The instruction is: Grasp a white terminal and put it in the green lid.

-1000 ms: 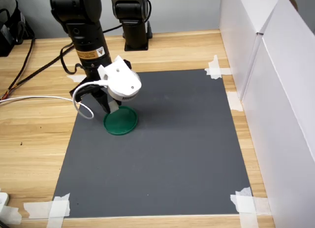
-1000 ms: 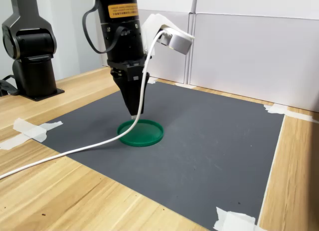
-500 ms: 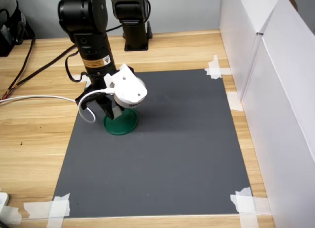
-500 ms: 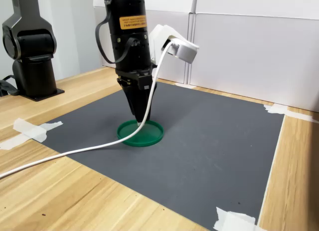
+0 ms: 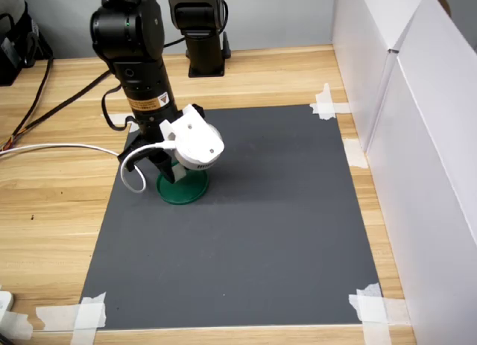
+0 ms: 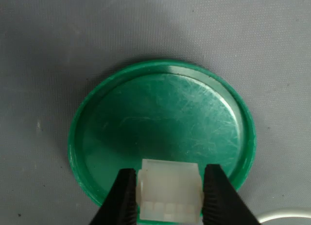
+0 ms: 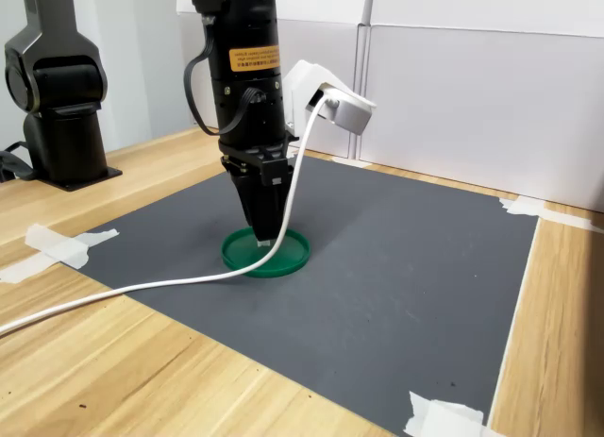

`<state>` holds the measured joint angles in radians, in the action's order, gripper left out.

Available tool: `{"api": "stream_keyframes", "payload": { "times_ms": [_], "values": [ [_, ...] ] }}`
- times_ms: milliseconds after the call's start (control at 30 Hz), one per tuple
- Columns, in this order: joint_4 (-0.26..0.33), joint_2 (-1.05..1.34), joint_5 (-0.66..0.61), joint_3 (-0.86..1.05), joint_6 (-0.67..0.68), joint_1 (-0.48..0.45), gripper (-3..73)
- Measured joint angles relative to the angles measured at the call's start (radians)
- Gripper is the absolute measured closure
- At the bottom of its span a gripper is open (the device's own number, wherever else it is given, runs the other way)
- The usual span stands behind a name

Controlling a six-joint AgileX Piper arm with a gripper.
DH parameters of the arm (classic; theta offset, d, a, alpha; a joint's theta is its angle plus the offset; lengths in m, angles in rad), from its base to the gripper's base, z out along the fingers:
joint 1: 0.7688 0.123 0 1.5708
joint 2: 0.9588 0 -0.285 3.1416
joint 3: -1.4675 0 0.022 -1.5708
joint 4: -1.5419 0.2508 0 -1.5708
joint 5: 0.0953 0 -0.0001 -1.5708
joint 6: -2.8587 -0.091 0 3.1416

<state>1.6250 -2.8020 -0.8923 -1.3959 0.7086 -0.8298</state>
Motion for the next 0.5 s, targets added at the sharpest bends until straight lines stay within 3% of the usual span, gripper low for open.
{"api": "stream_keyframes", "payload": {
  "times_ms": [267, 500],
  "values": [
    [0.032, 0.006, 0.005, 0.0, 0.0, 0.0, 24.5],
    [0.057, 0.041, 0.015, 0.0, 0.001, 0.0, 23.2]
  ]
}}
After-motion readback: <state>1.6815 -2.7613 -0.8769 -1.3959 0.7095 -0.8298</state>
